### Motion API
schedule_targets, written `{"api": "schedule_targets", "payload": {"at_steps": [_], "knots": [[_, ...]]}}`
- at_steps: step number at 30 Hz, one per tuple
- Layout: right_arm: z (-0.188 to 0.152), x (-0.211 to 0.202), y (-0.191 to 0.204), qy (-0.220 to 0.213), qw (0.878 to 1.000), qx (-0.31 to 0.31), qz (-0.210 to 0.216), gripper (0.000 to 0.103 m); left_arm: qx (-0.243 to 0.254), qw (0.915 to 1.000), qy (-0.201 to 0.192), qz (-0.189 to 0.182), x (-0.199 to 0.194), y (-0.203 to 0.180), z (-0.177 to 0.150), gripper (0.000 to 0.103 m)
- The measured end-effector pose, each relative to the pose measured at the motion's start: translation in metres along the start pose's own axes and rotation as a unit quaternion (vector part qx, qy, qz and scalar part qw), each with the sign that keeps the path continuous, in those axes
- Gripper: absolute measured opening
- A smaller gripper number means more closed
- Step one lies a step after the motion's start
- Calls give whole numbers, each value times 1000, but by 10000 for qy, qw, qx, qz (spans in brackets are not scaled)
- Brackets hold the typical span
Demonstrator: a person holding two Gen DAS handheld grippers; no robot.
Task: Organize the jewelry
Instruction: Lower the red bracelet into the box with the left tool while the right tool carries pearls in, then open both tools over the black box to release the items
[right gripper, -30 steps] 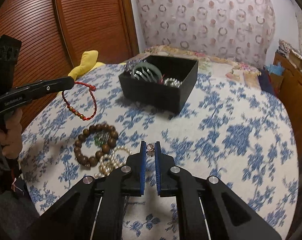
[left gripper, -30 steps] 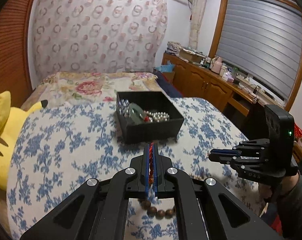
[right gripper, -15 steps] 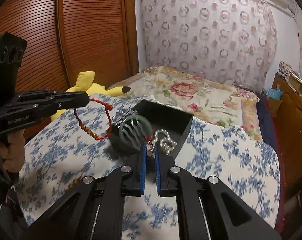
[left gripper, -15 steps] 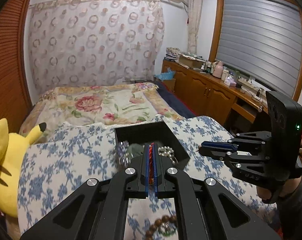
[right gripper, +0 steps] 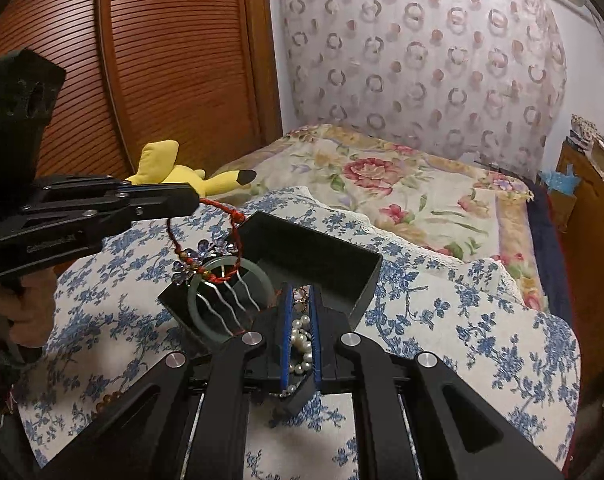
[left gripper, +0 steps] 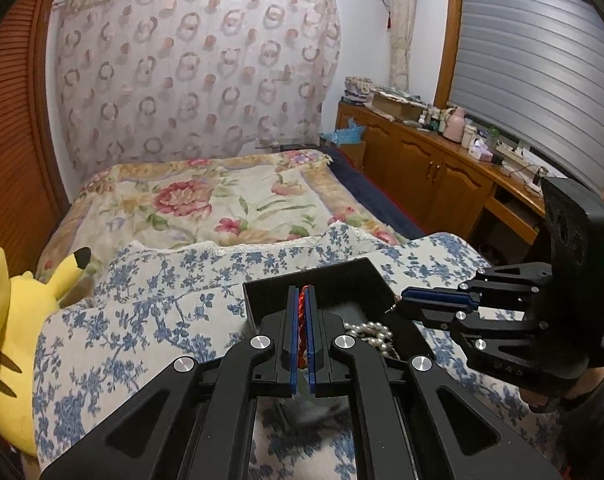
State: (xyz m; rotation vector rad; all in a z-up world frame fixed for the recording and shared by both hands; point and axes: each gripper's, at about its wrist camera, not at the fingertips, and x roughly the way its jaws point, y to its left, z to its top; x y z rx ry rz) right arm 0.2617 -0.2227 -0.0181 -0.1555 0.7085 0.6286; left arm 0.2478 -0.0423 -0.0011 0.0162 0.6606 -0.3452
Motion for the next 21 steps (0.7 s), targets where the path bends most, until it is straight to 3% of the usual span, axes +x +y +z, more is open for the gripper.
{"api": "schedule_targets", "payload": {"at_steps": [8, 12, 21], "knots": [[-1, 10, -2, -52, 9999, 59, 131, 10, 24, 9999, 154, 13, 23, 4, 3, 2], [-1, 11, -3, -73, 9998, 74, 167, 24, 41, 9997, 220, 5, 34, 2, 5, 2], [-4, 10, -7, -87, 9999, 81, 86, 24, 69, 9996, 269, 10, 46, -2, 9, 2]]}}
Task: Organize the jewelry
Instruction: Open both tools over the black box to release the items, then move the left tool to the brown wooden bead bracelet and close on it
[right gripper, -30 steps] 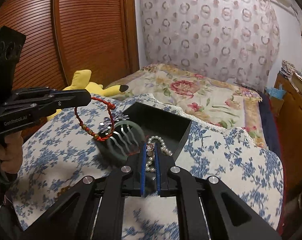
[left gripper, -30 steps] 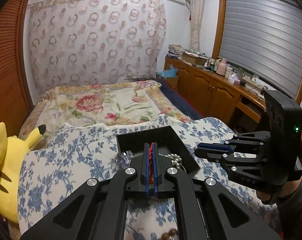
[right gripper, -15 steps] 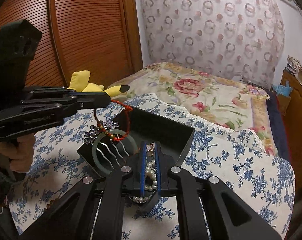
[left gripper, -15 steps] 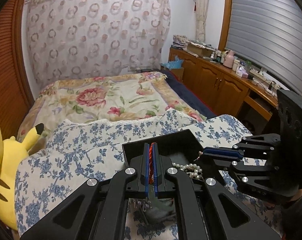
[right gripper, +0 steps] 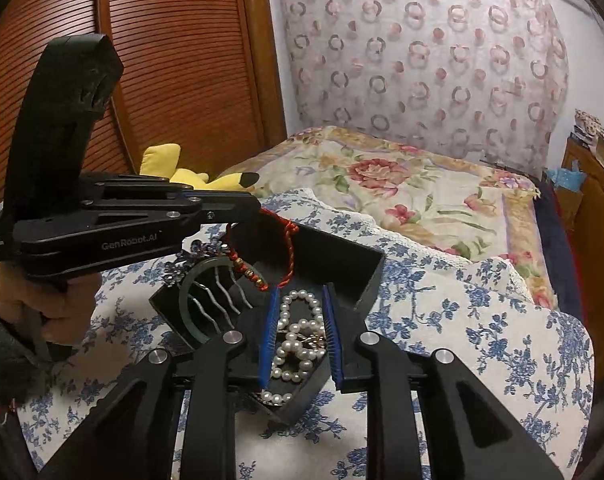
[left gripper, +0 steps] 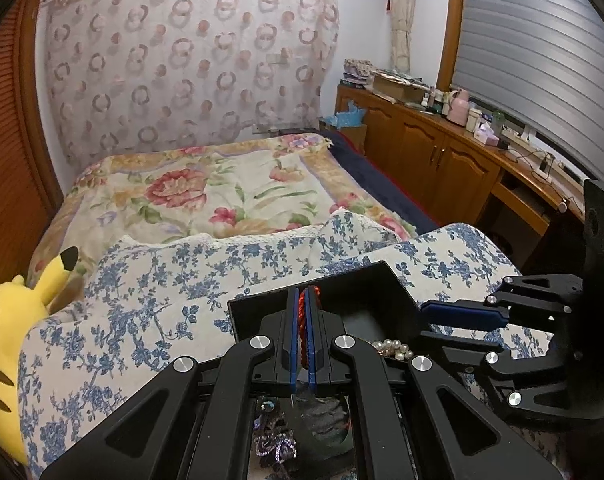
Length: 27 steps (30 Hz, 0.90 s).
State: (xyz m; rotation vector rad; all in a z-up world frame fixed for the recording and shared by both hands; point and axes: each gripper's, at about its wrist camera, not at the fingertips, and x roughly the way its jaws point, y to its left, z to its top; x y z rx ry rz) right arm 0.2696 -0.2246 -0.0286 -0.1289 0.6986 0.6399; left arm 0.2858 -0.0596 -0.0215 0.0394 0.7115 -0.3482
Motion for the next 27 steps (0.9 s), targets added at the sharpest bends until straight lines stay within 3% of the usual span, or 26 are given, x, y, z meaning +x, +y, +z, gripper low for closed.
{"api": "schedule_targets", "payload": {"at_steps": [3, 7, 12, 19, 22, 27], "knots": [[0, -3, -2, -30, 10000, 40, -33, 24, -8, 10000, -9, 82, 3, 1, 1, 4], [2, -6, -3, -47, 9999, 55, -75, 24, -6, 9999, -44, 122, -1, 2, -1, 23], [4, -14, 1, -79, 9998, 44, -154, 24, -1, 9999, -97, 120, -14, 3, -8, 37], [-8, -37, 19, -89, 9996, -36, -269, 24, 2, 9997, -212, 101, -48, 5, -33, 67], [-20, -47, 28, -58, 9995, -44, -315, 24, 21, 9997, -224, 76, -62, 3, -47, 75], [-47, -62, 48, 24, 9993, -33, -364, 24, 43, 9999, -149, 31, -83, -2, -79, 76]]}}
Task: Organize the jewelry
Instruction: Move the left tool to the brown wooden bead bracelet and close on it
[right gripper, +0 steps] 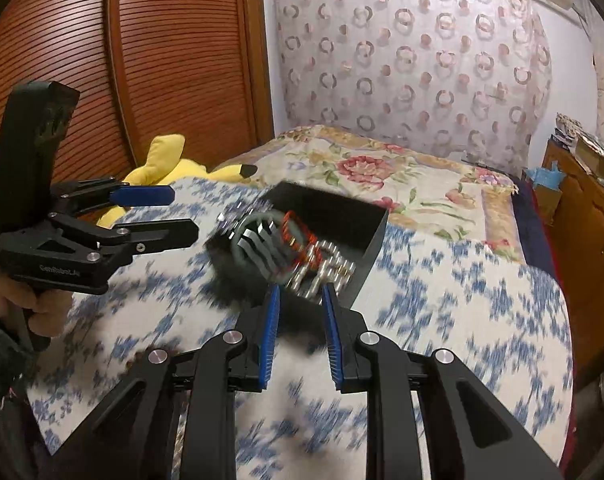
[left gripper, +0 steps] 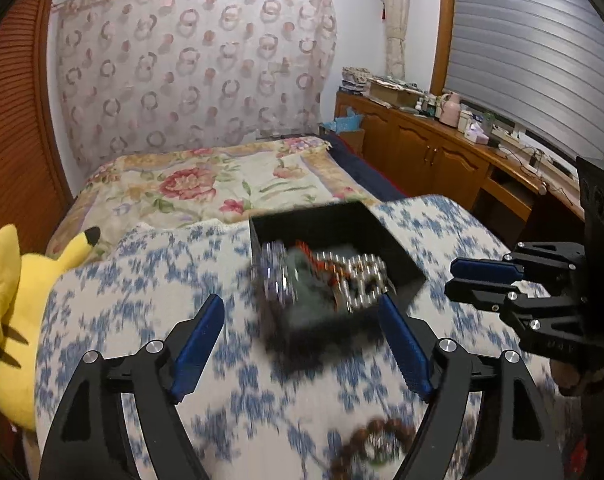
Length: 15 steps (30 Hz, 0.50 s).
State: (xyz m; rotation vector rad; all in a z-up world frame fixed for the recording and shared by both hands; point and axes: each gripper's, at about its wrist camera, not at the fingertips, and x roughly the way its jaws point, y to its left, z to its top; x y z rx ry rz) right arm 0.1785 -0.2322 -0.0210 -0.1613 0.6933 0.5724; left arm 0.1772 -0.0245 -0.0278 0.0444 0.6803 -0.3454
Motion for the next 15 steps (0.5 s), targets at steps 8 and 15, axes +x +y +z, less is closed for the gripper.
{"api": "schedule_targets", "payload": {"at_steps": [8, 15], "knots": [[-43, -13, 24, 208, 9997, 136, 13, 24, -110, 9995, 285, 12, -14, 1, -46, 76], [-75, -24, 33, 325, 9988, 359, -5, 51, 22, 9979, 641, 11, -14, -10, -80, 74]]}}
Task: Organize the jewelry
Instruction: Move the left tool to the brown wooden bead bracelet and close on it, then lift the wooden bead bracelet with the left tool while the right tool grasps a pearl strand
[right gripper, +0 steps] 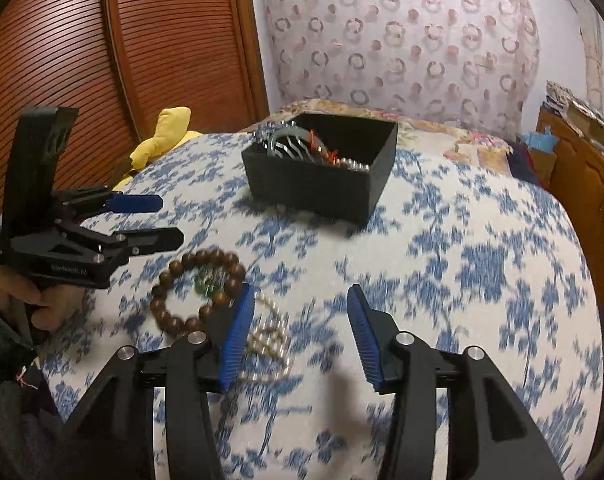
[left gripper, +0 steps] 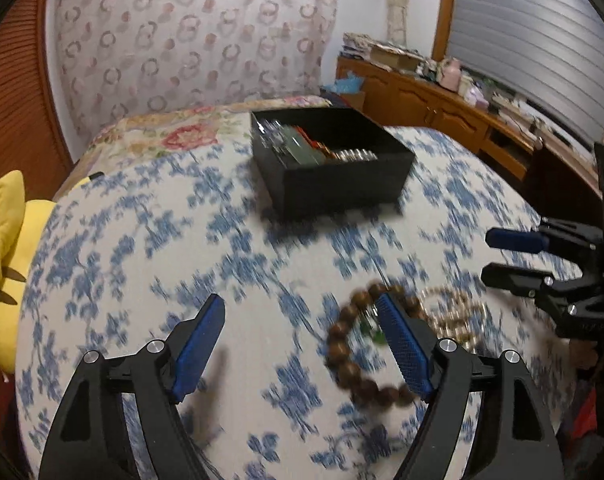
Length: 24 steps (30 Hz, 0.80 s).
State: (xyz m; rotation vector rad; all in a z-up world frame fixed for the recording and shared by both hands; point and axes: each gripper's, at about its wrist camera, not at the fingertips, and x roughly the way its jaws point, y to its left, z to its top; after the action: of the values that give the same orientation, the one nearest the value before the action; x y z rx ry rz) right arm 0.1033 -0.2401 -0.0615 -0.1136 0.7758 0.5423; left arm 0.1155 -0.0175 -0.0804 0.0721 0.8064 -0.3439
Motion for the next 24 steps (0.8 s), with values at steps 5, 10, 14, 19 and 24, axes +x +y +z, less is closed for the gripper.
{"api": "schedule_targets", "payload": {"at_steps": [5, 10, 14, 19, 24], "knots": [[-18, -11, 7, 54, 10000, -24, -29, 51, 4, 9998, 179, -123, 3, -7, -9, 57], [-33, -15, 12, 115, 9999, -18, 31, 51, 111, 9994, 320, -106, 11, -10, -8, 41], [-38, -14, 17, 164, 9998, -66, 65, 51, 191, 9991, 387, -50, 19, -12, -6, 39], [-35, -13, 25, 166, 9994, -211, 217, 43, 326, 9989, 322, 44, 20, -14, -5, 12], [-28, -5, 35, 261, 9983, -400, 336, 32, 123, 9998, 123, 67, 6, -5, -10, 12]]}}
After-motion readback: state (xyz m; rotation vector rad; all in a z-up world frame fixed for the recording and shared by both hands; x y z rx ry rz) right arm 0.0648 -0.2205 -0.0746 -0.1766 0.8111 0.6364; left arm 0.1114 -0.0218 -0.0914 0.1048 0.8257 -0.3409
